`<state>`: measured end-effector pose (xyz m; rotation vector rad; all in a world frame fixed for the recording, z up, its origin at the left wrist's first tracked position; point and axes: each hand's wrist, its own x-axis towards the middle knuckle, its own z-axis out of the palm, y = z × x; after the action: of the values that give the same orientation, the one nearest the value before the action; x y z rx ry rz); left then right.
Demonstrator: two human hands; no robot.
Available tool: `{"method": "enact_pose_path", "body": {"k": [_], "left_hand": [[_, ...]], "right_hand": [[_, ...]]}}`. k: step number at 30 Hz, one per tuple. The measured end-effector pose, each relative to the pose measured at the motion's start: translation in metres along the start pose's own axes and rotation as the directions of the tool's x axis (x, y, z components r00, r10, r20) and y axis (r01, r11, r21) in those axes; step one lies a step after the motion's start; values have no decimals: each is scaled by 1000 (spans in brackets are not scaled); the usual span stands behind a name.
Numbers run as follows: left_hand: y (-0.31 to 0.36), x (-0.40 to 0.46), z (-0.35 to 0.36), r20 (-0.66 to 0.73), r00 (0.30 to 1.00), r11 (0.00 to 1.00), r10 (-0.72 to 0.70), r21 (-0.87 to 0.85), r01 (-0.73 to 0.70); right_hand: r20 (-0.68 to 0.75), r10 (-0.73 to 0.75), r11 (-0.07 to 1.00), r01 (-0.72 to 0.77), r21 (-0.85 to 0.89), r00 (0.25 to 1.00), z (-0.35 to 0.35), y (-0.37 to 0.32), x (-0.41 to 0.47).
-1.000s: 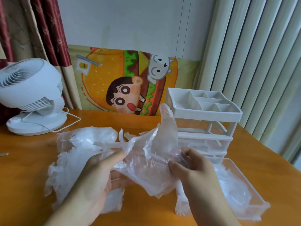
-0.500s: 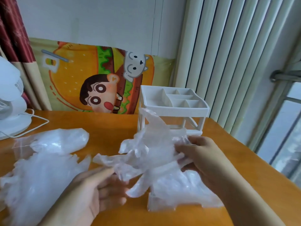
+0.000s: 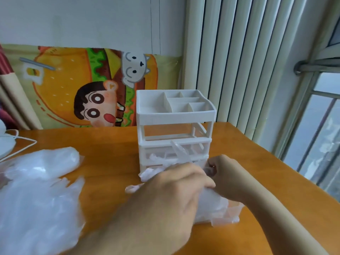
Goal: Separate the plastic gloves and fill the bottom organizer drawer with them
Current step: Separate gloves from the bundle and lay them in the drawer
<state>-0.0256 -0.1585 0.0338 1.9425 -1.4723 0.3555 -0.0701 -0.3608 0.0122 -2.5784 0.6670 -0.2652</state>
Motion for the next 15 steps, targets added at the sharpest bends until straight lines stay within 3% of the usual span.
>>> {"method": "enact_pose_path", "body": {"k": [1,2,4,8,12,15], "left_hand": [[7,2,6,74,997,999,27,29,-29],[-1,9,13,156,987,996,-43,82,31],[-10,21,25,269,918,948,-292,207,242],[-26,26,35,332,797,844,-505,382,376],[-31,24,39,156,845,820,-511,384,425],[-21,19,35,54,923,836,-382,447,320]], "right_hand": [[-14,-31,999,31,-13,999,2,2,0],[-27,-56,998,55,-13,998,3,5,0],[-47,-69,998,69,-5,996,4,8,0],[-103,-80,994,73,-76,991,3,16,2],[-113,-46,996,38,-78,992,5,21,5],[-97,-3,999,-2,-51,995,5,19,5]]}}
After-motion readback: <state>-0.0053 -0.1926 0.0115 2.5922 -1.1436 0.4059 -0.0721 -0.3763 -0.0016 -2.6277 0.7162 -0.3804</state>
